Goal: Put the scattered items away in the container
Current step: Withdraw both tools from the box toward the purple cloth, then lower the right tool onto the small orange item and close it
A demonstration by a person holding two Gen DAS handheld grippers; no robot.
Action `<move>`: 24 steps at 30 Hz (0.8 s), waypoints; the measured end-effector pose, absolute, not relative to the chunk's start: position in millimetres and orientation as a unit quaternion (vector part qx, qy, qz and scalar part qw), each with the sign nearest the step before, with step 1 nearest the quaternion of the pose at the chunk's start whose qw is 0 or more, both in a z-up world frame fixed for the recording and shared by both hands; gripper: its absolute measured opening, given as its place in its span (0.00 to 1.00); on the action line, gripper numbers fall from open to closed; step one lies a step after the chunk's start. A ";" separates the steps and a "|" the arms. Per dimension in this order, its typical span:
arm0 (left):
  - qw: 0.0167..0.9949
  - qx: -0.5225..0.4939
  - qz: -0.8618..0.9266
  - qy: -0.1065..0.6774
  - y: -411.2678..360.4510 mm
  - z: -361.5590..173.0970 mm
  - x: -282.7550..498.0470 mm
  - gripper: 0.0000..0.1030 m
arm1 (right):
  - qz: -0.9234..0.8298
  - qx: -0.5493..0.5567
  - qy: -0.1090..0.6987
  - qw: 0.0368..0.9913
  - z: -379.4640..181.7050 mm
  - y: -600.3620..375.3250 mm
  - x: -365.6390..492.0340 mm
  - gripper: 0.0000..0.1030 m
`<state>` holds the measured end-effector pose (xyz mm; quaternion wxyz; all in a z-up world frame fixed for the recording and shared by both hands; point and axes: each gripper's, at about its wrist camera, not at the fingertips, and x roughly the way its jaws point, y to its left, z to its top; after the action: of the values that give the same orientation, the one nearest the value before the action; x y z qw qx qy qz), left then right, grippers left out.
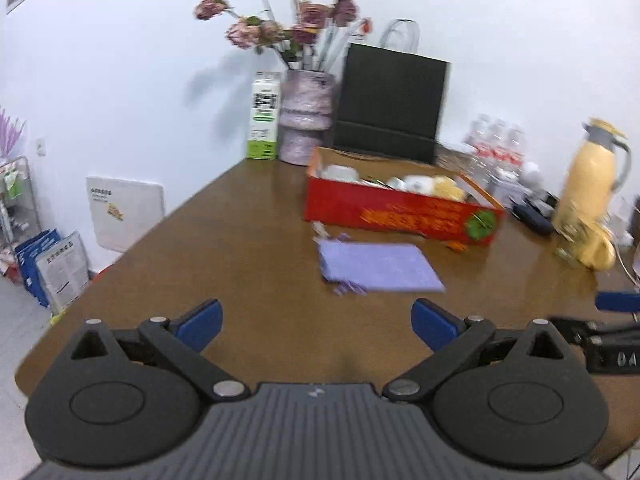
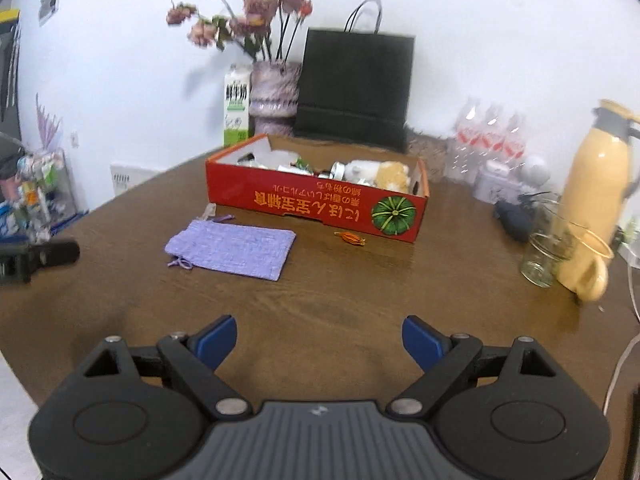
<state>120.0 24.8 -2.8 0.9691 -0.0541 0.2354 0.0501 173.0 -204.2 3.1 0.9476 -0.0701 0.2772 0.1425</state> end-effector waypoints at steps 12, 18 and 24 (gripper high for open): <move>0.980 0.027 0.042 0.191 -21.1 -19.0 102.4 1.00 | 0.103 0.017 0.197 0.975 -12.3 -216.9 118.3 0.89; 0.975 0.015 0.031 0.221 -10.8 -23.7 120.0 0.95 | 0.084 0.001 0.195 0.977 -23.7 -209.4 133.3 0.89; 0.972 -0.002 0.035 0.232 9.7 -19.6 161.1 0.87 | 0.084 0.014 0.212 0.973 -27.6 -211.4 165.4 0.87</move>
<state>161.1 9.7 -19.6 0.9720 -0.0022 0.2322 0.0347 165.4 -211.4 -27.6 0.9734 0.0142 0.2125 0.0844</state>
